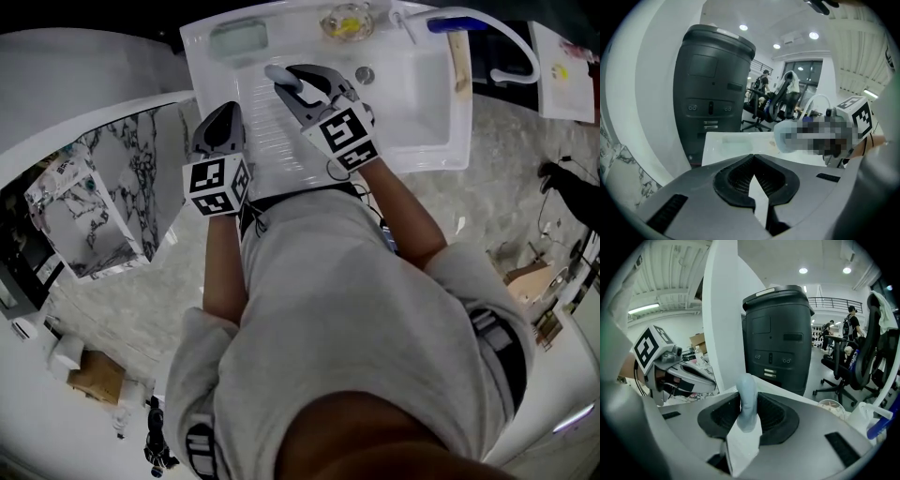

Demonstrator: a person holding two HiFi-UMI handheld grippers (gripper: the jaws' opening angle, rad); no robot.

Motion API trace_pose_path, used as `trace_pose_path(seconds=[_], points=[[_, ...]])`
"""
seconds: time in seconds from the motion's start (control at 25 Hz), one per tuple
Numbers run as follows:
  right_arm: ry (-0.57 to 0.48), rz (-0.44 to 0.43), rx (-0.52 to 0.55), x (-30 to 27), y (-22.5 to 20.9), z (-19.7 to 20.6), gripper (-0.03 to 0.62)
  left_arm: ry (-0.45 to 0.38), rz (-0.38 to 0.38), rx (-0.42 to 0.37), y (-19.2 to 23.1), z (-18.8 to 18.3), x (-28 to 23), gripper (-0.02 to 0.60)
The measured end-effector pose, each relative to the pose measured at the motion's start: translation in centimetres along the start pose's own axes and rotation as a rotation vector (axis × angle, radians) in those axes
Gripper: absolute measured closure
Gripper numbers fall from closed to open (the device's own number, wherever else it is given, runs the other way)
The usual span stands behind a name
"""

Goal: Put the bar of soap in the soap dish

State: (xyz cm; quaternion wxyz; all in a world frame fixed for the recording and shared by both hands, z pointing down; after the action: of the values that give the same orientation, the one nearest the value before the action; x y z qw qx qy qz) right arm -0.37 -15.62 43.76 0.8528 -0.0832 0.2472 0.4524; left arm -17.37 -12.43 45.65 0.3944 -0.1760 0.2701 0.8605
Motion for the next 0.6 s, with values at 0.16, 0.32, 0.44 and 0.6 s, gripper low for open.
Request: trace_pose_path(seconds=[0.16, 0.32, 0.44, 0.6], points=[[0.014, 0.038, 0.109, -1.5, 0.7, -0.5, 0.48, 0.014, 0.035, -0.002, 1.9, -0.2, -0.6, 0.563], [0.029, 0.073, 0.251, -3.1, 1.1, -1.1, 0.48, 0.024, 0.063, 0.001, 3.4, -0.4, -1.2, 0.563], [0.041, 0.09, 0.354, -4.4, 1.5, -1.1, 0.48, 0.03, 0.071, 0.012, 4.5, 0.0, -1.7, 0.563], [0.047, 0.101, 0.467, -6.0, 1.8, -1.2, 0.48, 0.036, 0.067, 0.019, 5.7, 0.5, -2.2, 0.563]])
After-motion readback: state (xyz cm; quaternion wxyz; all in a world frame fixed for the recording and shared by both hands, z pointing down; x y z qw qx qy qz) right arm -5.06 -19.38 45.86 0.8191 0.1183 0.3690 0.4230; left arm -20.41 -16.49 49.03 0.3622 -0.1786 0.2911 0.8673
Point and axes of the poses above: the fingertips, and each gripper's own axes: x backward along the fingers, y to its left, z out of its underside, the point moved 8 cm from there along x, backward along the fingers, and after that the axes turned 12 degrees about z, right-handed, at the moved point
